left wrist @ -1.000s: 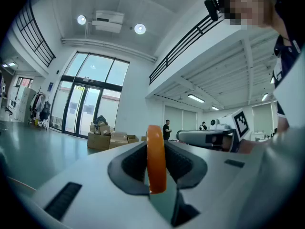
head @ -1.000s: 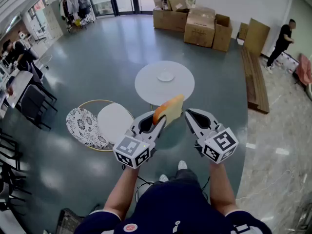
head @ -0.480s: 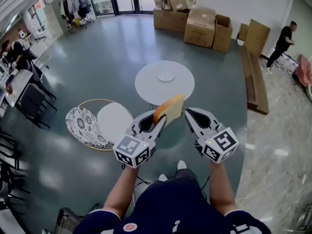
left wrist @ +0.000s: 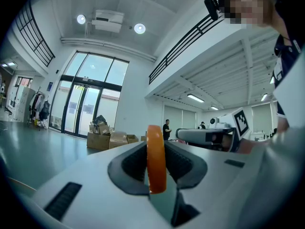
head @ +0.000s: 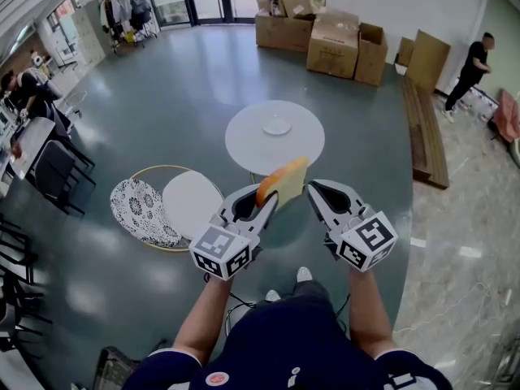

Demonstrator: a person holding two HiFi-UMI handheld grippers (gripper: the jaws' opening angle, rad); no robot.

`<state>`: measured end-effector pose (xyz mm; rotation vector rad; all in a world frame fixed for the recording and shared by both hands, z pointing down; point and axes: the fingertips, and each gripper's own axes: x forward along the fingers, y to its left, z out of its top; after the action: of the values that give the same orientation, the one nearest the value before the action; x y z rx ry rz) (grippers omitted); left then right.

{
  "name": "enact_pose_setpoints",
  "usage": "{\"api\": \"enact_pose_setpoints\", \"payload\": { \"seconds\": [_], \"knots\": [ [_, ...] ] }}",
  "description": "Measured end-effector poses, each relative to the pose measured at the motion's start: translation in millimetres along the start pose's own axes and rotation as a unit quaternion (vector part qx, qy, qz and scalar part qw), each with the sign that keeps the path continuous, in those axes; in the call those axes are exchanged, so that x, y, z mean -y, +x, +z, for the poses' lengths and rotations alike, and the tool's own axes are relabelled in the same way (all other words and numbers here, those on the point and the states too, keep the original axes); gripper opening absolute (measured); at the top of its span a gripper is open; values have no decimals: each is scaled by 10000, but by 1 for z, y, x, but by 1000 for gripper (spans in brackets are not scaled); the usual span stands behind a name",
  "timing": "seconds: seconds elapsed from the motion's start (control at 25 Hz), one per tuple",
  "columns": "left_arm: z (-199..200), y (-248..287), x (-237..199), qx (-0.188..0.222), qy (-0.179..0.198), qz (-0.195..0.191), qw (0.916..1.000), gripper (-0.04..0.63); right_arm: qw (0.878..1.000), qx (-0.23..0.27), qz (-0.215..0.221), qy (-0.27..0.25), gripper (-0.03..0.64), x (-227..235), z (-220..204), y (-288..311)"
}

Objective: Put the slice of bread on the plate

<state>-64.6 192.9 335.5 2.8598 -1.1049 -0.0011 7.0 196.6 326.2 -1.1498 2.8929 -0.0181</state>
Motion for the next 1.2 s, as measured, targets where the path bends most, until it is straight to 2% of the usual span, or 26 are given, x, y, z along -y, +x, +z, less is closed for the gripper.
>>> {"api": "enact_pose_setpoints", "payload": {
  "seconds": [0.8, 1.2],
  "knots": [
    [-13, -6, -25, -26, -133, -43, 9999, 91, 9998, -129, -124, 100, 5, -2, -14, 21],
    [-20, 16, -42, -24, -122, -77, 9999, 91, 9998, -72, -183, 90, 5, 22, -19, 35]
  ]
}}
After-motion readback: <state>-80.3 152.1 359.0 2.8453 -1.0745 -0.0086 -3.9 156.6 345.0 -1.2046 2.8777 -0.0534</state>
